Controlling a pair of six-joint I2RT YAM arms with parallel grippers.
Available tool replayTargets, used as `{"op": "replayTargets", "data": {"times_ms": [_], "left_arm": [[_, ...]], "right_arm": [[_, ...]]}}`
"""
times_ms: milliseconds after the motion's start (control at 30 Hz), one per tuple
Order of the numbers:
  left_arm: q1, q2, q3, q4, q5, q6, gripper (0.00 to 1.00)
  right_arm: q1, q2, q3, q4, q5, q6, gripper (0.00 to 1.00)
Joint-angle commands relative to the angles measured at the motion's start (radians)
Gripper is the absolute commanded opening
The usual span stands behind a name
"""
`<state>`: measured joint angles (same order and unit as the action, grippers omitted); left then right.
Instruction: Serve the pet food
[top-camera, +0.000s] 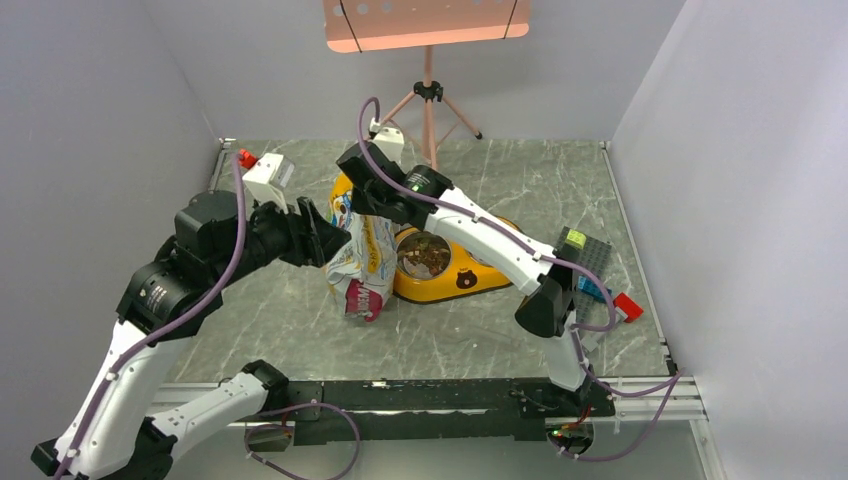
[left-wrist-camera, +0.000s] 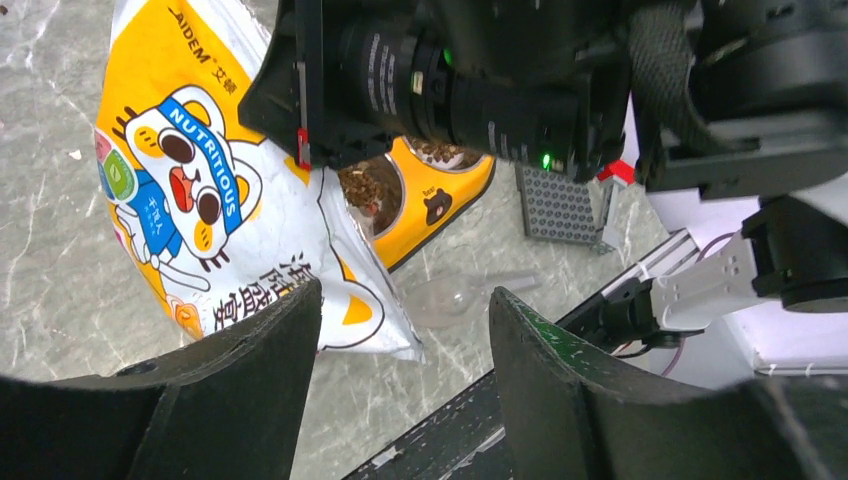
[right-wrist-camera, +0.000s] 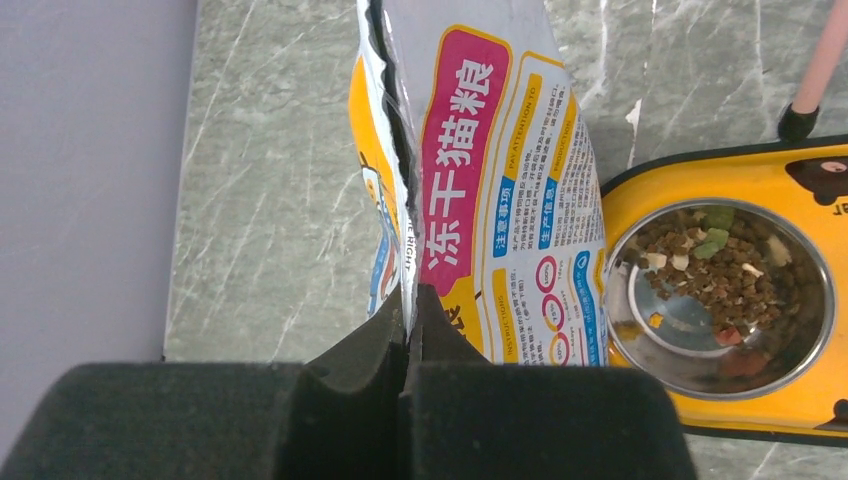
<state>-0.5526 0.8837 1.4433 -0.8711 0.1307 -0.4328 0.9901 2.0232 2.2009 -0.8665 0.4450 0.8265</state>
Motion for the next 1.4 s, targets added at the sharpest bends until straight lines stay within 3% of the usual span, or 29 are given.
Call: {"op": "replayTargets", "data": {"times_ms": [0,100,300,433,633,800,1067,1367], "left_arm": [[-0.067,-0.017,-0.039,0.042,-0.126,-0.002,0.67],[-0.115,-0.008,-0.058,0.032,-0.195,-0.015,0.67],[-0.151,-0.014,-0.099,0.025,-0.347,-0.14,0.56],[-0.133,-0.018,-0.062,0.03,-0.399,-0.192,0.65],[0.024,0.119,0.115,-0.11,-0.262,-0.225,0.7],[0.138,0.219,0.177,-0.077,-0.14,-0.208,0.71],[0.139,0.426,0.315,-0.082,-0.218,-0.19,0.67],[0.138,0.587,0.421,-0.06,-0.272,-0.12,0.65]], "right_arm": [[-0.011,-0.086,0.133,0.253,-0.038,0.08,0.0],[-0.012,-0.082,0.159,0.221,-0.068,0.112,0.01],[-0.027,-0.078,0.181,0.216,-0.126,0.069,0.19],[-0.03,-0.097,0.164,0.193,-0.167,-0.008,0.33],[-0.033,-0.199,0.053,0.177,-0.235,-0.154,0.55],[-0.04,-0.263,-0.001,0.025,-0.197,-0.234,0.7],[-0.032,-0.323,-0.128,-0.033,-0.228,-0.215,0.68],[0.001,-0.25,-0.087,-0.01,-0.228,-0.262,0.67]]}}
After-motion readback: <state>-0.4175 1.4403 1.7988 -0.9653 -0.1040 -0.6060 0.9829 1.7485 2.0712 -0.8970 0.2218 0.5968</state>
